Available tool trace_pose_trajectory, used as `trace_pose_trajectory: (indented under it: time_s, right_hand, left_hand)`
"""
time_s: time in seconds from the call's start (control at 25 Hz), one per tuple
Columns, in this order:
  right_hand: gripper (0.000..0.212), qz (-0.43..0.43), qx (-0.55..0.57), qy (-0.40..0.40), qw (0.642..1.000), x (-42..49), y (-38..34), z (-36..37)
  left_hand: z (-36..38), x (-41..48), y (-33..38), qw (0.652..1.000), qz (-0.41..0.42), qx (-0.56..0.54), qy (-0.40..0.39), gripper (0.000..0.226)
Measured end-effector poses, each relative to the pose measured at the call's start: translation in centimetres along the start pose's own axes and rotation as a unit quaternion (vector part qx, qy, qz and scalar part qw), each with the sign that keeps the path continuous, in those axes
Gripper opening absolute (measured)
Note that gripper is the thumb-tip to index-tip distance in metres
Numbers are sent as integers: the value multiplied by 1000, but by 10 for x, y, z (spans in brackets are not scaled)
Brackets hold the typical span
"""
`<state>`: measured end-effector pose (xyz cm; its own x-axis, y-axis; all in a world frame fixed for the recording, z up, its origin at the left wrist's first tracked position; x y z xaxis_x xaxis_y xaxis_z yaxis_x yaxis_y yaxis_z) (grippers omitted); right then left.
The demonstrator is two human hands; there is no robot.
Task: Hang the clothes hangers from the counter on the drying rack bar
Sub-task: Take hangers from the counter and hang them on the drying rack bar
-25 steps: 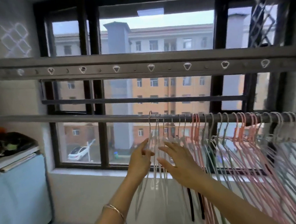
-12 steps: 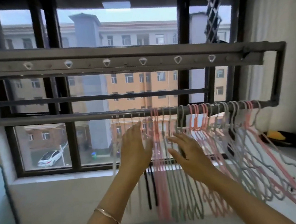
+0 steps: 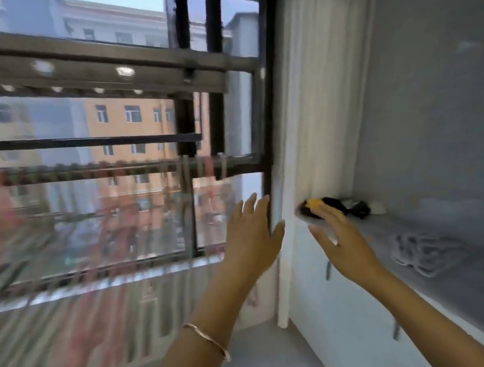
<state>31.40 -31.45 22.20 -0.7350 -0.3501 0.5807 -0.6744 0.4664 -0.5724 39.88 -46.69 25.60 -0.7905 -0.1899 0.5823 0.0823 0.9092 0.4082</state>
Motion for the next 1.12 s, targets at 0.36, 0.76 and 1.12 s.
trace_pose_trajectory:
  time_s: [0.36,0.76,1.12]
  right_hand:
    - [43,186,-83,89,975,-31,278,-149]
    - [46,370,-127,116,913,14,574,-163]
    - [93,448,-203,71,868,17,720,-124]
  left_hand:
    - [266,86,126,989,65,-45,-128,65]
    - [598,208,158,940,117,-121,-297,70]
    - [806,242,170,907,124,-63,-398,68]
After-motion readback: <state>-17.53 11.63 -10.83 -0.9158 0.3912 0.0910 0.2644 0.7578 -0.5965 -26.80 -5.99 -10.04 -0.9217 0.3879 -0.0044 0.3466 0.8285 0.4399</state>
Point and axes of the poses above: each hand's wrist, its own x-axis towards the middle knuckle, its own z-axis out of the palm, y = z × x, the point moved 9 cm from there along x, towards the middle knuckle, and after that the axes turned 2 degrees about z, right-handed, at the moved point
